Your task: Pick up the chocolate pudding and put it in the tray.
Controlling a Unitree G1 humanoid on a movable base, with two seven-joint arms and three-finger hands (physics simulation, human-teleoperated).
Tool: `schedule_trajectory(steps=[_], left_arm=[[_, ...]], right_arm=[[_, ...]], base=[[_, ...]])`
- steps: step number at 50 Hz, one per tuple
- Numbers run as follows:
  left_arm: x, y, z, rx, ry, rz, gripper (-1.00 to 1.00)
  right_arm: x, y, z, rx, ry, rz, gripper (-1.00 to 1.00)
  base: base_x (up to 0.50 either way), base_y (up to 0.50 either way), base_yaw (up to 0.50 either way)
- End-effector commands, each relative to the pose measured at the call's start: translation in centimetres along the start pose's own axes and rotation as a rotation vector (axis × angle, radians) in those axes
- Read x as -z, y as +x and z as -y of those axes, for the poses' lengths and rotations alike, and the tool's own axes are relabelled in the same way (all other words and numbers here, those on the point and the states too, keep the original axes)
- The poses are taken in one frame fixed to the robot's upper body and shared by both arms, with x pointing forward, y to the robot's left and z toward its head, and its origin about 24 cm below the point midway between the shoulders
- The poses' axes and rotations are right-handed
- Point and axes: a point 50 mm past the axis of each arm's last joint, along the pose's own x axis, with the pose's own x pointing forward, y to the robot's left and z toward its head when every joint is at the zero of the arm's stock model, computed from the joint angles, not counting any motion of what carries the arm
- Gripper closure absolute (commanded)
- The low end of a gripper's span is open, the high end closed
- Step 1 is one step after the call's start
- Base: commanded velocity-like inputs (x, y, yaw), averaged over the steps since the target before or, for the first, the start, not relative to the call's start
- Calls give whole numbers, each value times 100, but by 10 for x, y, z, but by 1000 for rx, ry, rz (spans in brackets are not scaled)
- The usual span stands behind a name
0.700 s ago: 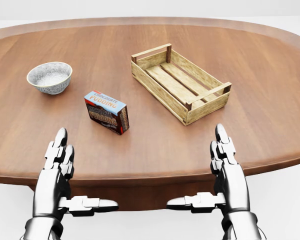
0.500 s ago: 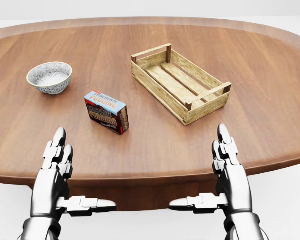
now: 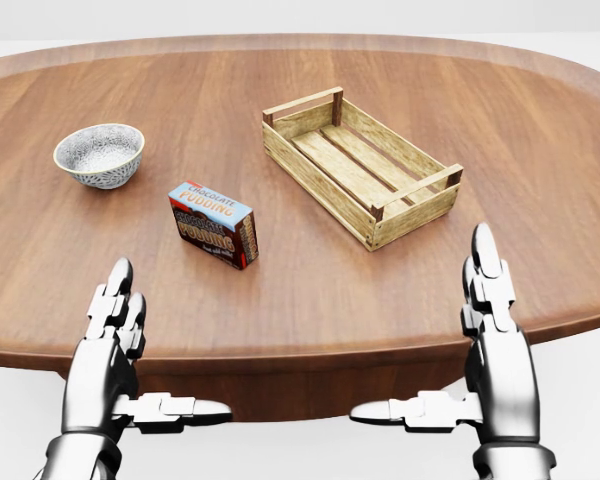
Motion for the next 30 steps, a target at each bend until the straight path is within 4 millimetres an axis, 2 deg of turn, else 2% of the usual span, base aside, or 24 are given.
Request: schedule_trajectory(steps=[1, 13, 14, 17, 30], left_arm=[[3, 1, 0, -3, 3, -12, -100], [3, 1, -1, -6, 2, -20, -100], [4, 2, -1, -7, 2, -22, -100], [4, 2, -1, -8, 2, -25, -100], [5, 2, -1, -9, 4, -29, -100]], right_arm=[[-28, -8, 5, 40, -54, 111, -100], [-29, -7, 5, 38, -52, 116, -100], [-19, -6, 4, 40, -56, 76, -100], [-15, -6, 4, 42, -59, 60, -100], [-14, -7, 4, 40, -67, 54, -100]], base=[[0, 0, 0], [0, 0, 0], [0, 0, 0], [0, 0, 0], [0, 0, 0]])
